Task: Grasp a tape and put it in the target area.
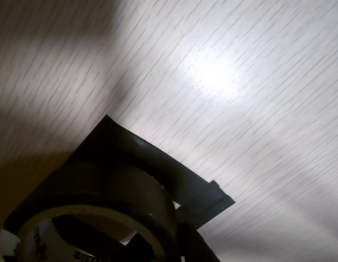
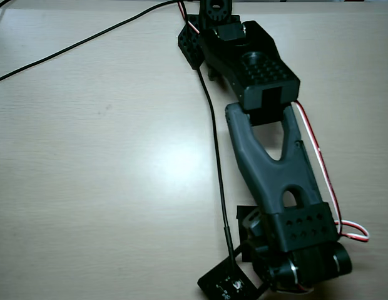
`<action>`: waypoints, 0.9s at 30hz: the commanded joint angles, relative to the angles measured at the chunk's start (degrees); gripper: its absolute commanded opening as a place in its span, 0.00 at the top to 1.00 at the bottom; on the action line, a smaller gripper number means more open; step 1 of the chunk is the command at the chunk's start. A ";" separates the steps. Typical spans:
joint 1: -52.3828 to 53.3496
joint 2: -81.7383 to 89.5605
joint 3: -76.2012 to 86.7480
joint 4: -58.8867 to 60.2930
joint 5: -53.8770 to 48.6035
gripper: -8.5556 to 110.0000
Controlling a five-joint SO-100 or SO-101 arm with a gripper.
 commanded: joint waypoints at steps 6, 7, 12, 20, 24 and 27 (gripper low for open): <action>0.09 1.58 0.79 0.09 0.79 0.89; 0.09 1.67 1.14 0.09 0.97 0.88; 0.18 2.81 1.93 0.09 1.67 0.84; -0.09 13.62 7.38 0.09 1.67 0.81; 0.53 25.49 13.45 0.18 1.23 0.81; 2.64 34.10 18.54 0.18 2.46 0.81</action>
